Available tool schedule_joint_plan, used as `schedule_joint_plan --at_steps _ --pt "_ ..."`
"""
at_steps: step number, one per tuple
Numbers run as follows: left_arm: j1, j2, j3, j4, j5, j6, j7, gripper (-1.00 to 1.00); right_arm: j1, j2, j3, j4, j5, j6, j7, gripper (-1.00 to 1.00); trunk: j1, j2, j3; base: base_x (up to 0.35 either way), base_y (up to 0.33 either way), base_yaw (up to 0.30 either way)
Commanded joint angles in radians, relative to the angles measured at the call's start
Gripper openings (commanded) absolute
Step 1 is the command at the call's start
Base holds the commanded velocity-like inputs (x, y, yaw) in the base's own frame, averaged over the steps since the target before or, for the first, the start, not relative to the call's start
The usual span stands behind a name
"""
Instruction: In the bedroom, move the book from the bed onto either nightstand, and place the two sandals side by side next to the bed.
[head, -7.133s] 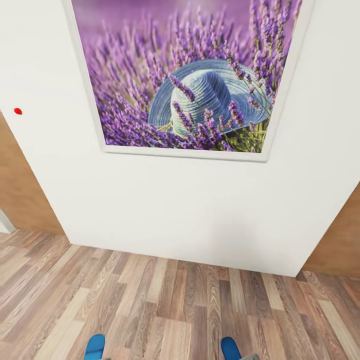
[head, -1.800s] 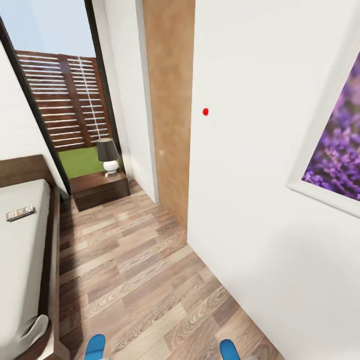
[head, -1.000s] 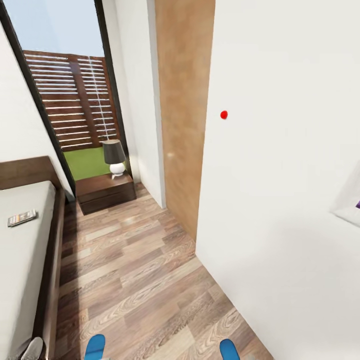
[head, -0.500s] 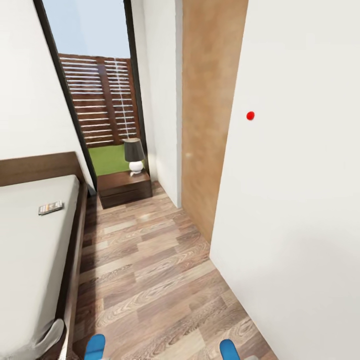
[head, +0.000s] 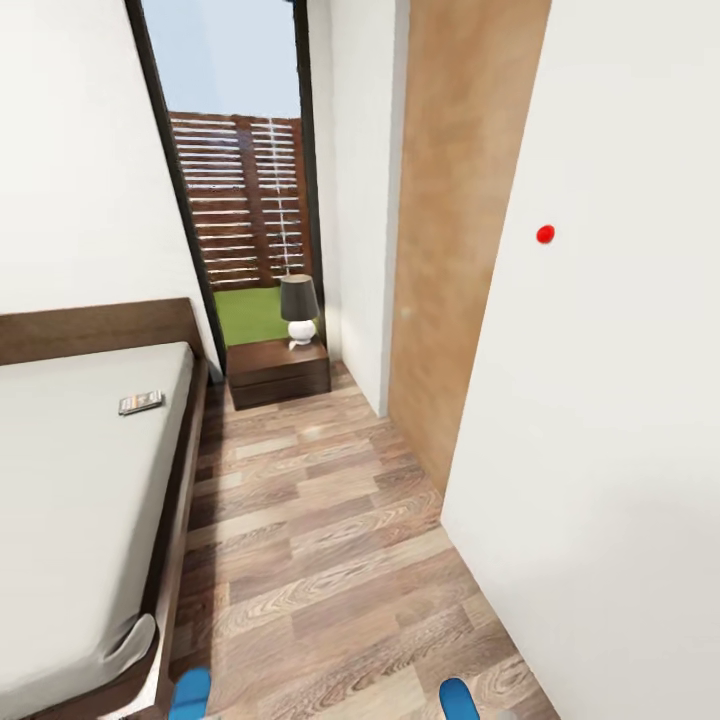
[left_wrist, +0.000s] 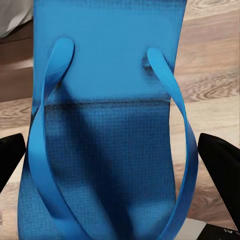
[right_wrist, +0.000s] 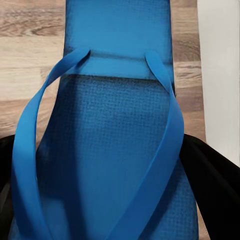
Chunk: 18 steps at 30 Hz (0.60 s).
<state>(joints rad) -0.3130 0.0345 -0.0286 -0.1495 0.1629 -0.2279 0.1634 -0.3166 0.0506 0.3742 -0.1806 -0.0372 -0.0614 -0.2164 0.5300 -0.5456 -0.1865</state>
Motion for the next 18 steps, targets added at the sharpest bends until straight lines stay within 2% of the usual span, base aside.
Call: schedule_joint_plan --at_steps 1,9,18 --pt "-0.001 0.000 -0.004 0.001 0.007 -0.004 0.002 -1.00 -0.001 0.000 0.006 0.001 -0.004 -0.003 -0.004 -1.00 0.001 -0.001 -0.002 0.134 -0.189 0.057" --pt "-0.001 0.001 -0.004 0.001 0.007 -0.004 0.002 -1.00 -0.001 0.000 0.006 0.001 -0.004 -0.003 -0.004 -1.00 0.001 -0.001 -0.002 0.239 -0.113 0.019" --pt "-0.001 0.001 -0.003 0.001 0.008 -0.004 0.002 -1.00 -0.001 0.000 0.006 0.001 -0.004 -0.003 -0.004 -1.00 0.001 -0.001 -0.002 0.316 0.012 0.002"
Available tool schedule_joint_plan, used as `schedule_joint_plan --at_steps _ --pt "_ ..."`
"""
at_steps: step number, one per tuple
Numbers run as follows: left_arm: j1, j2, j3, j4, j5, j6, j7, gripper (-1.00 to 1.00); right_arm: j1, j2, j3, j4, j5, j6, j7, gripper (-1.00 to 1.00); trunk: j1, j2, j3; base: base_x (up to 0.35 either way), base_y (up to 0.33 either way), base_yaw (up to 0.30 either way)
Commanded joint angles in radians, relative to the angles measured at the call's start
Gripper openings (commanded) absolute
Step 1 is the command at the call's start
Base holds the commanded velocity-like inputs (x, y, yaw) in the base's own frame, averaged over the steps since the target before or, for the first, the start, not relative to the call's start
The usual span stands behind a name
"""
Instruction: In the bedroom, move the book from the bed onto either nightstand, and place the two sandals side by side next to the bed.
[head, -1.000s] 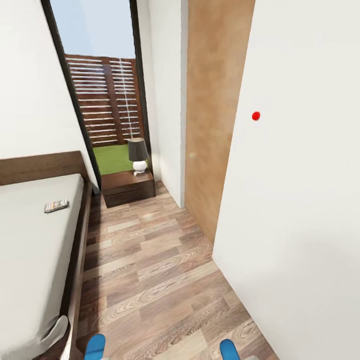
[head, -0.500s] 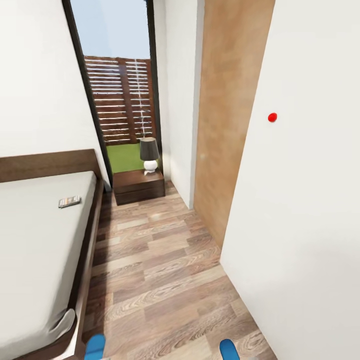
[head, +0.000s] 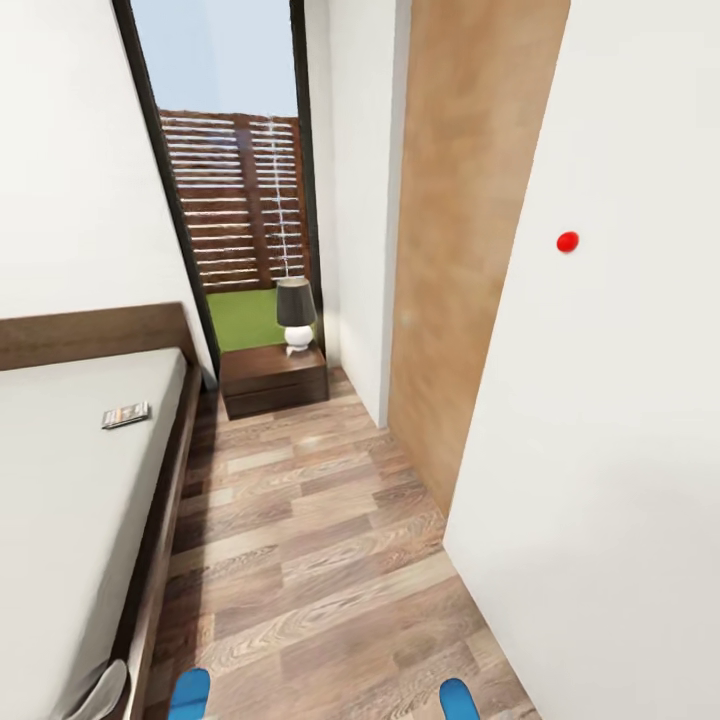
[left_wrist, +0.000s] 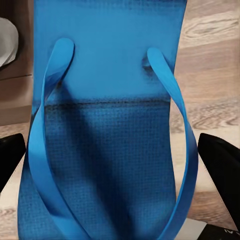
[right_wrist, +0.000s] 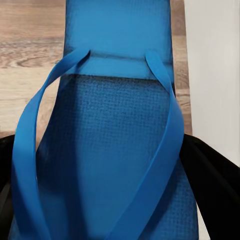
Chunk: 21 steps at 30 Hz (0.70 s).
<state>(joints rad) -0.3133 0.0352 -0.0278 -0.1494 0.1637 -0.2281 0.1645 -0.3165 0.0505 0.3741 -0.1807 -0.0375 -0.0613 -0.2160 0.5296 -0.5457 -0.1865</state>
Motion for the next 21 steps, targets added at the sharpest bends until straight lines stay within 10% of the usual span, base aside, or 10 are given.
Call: schedule_joint_plan --at_steps 1,21 --pt "-0.001 0.000 -0.003 0.001 0.007 -0.003 0.001 -1.00 -0.001 0.000 0.006 0.001 -0.003 -0.003 -0.005 -1.00 0.001 -0.001 -0.002 0.326 0.129 0.000" --pt "0.000 0.000 -0.004 0.001 0.007 -0.003 0.001 -1.00 -0.001 0.002 0.007 0.001 -0.002 -0.003 -0.005 -1.00 0.001 -0.001 -0.002 0.328 0.069 0.000"
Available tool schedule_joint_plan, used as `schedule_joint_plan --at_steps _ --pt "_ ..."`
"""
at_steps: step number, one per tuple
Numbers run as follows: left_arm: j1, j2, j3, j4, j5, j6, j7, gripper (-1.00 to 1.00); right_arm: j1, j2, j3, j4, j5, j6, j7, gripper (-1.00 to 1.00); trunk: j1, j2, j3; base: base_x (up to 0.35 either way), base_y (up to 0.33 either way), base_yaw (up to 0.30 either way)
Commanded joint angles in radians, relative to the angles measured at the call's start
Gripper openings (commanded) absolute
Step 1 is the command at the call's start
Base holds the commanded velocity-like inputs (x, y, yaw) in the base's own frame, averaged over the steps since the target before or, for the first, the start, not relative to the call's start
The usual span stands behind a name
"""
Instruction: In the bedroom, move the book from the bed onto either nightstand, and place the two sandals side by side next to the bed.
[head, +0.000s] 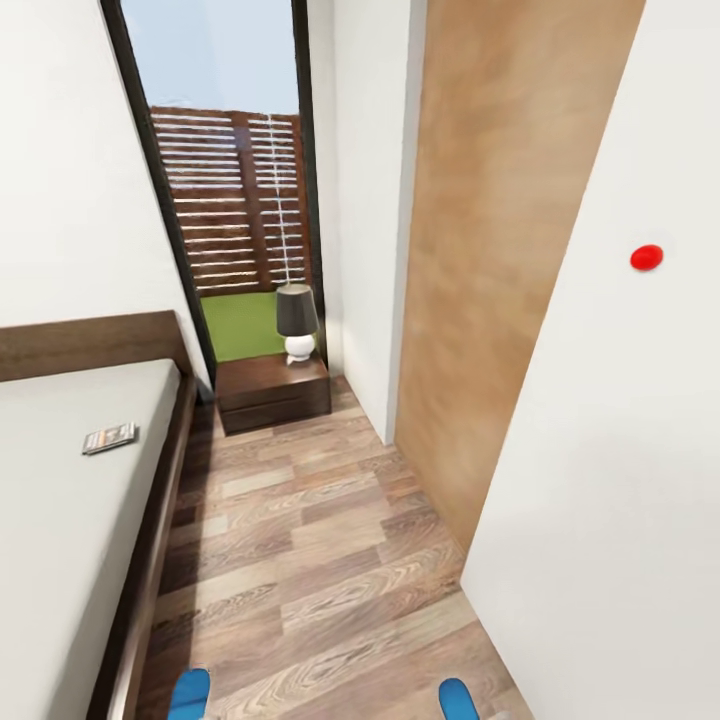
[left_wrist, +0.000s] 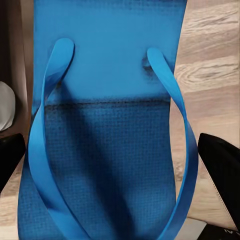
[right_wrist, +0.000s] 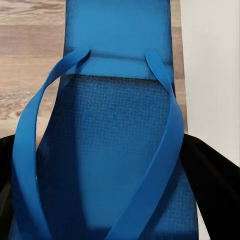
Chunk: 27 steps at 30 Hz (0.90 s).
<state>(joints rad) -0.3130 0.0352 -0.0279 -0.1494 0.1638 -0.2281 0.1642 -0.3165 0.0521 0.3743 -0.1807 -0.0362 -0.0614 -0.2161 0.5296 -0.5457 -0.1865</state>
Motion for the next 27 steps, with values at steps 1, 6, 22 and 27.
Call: schedule_joint_plan --at_steps 1,6,22,27 --pt "-0.001 0.000 -0.003 0.001 0.007 -0.004 0.001 -1.00 -0.001 0.000 0.006 0.001 -0.004 -0.003 -0.005 -1.00 0.001 -0.001 -0.002 0.328 0.017 0.000" --pt "-0.001 0.000 -0.003 0.001 0.008 -0.004 0.001 -1.00 -0.001 0.000 0.007 0.001 -0.004 -0.003 -0.005 -1.00 0.001 -0.001 -0.002 0.328 0.007 0.000" --pt "-0.001 0.000 -0.004 0.001 0.007 -0.004 0.001 -1.00 -0.001 0.000 0.008 0.001 -0.002 -0.003 -0.005 -1.00 0.001 -0.001 -0.002 0.328 0.001 0.026" --pt "-0.001 0.000 -0.004 0.001 0.006 -0.004 0.001 -1.00 -0.001 0.000 0.008 0.001 -0.002 -0.003 -0.005 -1.00 0.001 -0.001 -0.002 0.328 0.000 0.233"
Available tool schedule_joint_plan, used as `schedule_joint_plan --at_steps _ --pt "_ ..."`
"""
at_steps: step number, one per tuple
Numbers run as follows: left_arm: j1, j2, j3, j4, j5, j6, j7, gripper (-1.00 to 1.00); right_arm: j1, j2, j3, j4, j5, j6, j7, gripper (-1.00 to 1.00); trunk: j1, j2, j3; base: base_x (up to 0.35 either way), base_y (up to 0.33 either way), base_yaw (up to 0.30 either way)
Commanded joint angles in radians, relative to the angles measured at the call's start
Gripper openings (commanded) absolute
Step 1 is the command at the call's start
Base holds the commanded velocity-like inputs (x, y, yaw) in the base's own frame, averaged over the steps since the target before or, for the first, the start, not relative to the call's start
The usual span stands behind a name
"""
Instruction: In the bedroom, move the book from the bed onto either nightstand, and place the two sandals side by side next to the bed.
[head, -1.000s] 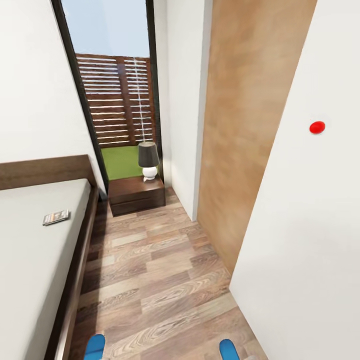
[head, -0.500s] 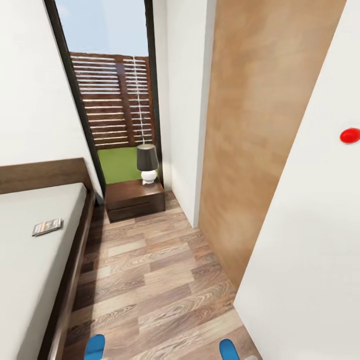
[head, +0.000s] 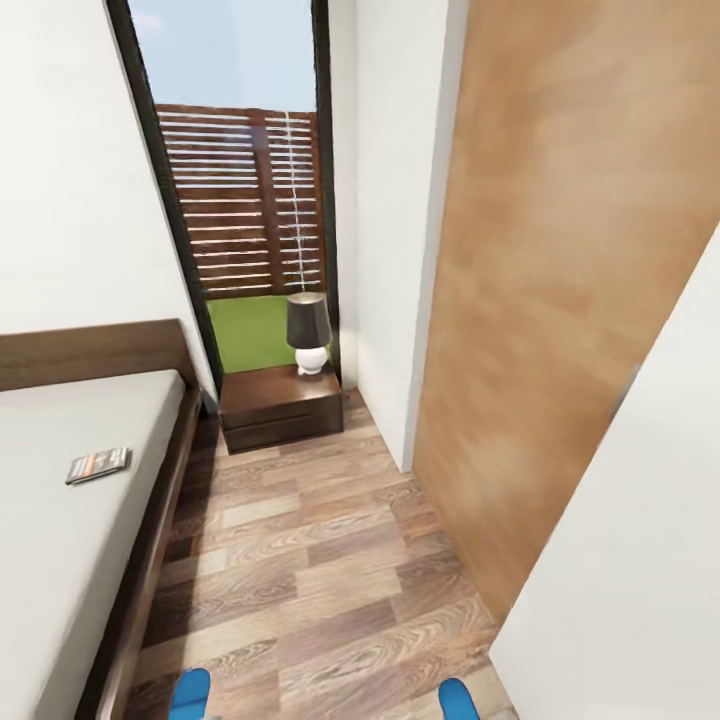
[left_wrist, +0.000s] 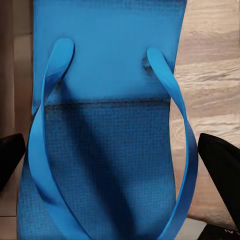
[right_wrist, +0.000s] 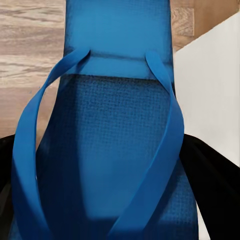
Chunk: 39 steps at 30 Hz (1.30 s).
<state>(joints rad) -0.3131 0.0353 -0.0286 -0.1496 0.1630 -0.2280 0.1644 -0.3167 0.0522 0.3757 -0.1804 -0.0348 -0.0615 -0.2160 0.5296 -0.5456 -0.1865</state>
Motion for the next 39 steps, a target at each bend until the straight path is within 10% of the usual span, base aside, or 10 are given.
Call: schedule_joint_plan --at_steps 1,39 --pt "-0.001 0.000 -0.004 0.001 0.007 -0.004 0.001 -1.00 -0.001 0.000 0.006 0.001 -0.003 -0.003 -0.005 -1.00 0.001 -0.001 -0.002 0.328 0.000 0.215" --pt "-0.001 0.000 -0.003 0.001 0.008 -0.004 0.001 -1.00 0.001 0.000 0.006 0.001 -0.002 -0.003 -0.005 -1.00 0.001 -0.001 -0.002 0.329 0.000 0.078"
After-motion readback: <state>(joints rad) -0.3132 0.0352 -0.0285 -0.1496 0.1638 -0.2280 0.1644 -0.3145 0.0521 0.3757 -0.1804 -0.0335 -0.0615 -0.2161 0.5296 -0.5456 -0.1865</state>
